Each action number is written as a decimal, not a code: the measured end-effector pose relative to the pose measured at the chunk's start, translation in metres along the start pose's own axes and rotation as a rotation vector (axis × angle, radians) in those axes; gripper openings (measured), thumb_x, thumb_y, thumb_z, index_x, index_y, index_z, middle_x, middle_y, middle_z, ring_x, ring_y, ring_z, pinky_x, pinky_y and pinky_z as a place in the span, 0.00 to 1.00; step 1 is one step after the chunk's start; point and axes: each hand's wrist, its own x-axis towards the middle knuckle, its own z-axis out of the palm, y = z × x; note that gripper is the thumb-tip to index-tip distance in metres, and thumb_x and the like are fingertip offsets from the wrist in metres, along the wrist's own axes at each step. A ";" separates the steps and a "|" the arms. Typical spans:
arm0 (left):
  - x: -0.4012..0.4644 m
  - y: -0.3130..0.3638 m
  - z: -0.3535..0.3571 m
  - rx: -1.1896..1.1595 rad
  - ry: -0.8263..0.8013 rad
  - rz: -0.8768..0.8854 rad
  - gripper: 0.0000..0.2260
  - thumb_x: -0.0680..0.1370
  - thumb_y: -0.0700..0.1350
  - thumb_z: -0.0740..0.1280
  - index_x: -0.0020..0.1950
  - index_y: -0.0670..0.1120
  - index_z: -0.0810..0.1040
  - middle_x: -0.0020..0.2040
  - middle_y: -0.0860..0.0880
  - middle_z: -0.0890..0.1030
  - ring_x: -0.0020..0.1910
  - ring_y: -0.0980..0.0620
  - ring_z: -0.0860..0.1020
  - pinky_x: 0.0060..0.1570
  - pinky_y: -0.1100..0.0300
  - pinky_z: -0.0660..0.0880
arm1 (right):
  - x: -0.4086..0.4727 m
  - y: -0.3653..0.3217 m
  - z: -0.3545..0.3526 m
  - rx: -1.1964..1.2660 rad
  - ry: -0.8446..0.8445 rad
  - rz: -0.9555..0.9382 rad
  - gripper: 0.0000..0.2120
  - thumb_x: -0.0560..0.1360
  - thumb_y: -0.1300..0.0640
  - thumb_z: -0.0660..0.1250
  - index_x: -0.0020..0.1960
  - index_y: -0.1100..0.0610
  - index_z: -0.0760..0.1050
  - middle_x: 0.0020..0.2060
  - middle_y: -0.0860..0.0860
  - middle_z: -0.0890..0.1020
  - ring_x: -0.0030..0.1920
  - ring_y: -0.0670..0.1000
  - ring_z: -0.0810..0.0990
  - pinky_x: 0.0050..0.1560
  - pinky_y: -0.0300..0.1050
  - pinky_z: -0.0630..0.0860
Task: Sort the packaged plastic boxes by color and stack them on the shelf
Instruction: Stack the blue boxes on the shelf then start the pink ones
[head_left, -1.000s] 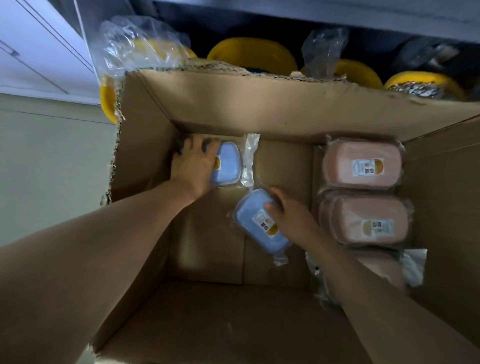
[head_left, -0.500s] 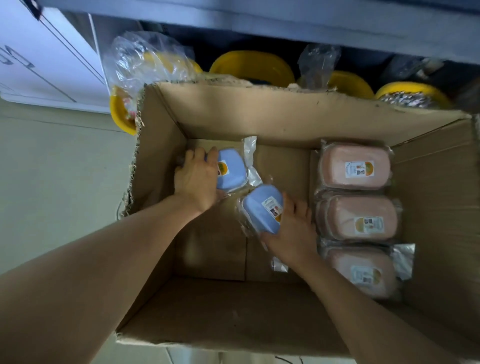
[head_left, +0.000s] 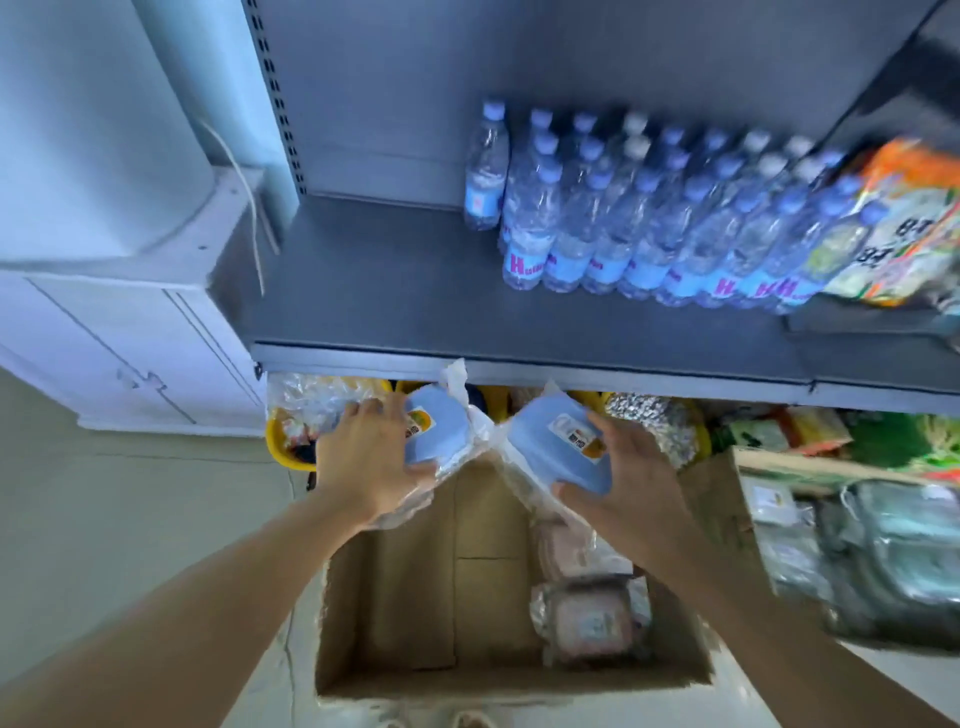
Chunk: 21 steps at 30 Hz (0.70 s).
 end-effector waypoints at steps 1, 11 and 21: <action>-0.004 0.005 -0.027 0.005 0.028 0.010 0.29 0.69 0.61 0.68 0.65 0.50 0.66 0.59 0.50 0.75 0.61 0.47 0.71 0.51 0.52 0.73 | -0.001 -0.010 -0.025 0.016 0.040 0.004 0.37 0.63 0.39 0.65 0.69 0.52 0.66 0.56 0.46 0.72 0.58 0.51 0.72 0.61 0.50 0.70; -0.032 0.042 -0.247 -0.020 0.327 0.199 0.33 0.67 0.67 0.67 0.68 0.54 0.67 0.63 0.55 0.75 0.63 0.51 0.71 0.53 0.56 0.73 | -0.005 -0.082 -0.229 0.151 0.417 -0.100 0.33 0.70 0.49 0.73 0.71 0.54 0.65 0.64 0.52 0.72 0.64 0.54 0.67 0.64 0.48 0.65; -0.041 0.079 -0.376 -0.066 0.458 0.273 0.35 0.62 0.67 0.68 0.66 0.56 0.69 0.61 0.56 0.76 0.58 0.52 0.75 0.53 0.57 0.73 | 0.025 -0.113 -0.350 0.200 0.620 -0.253 0.31 0.69 0.50 0.73 0.68 0.53 0.67 0.60 0.50 0.73 0.61 0.54 0.68 0.54 0.43 0.64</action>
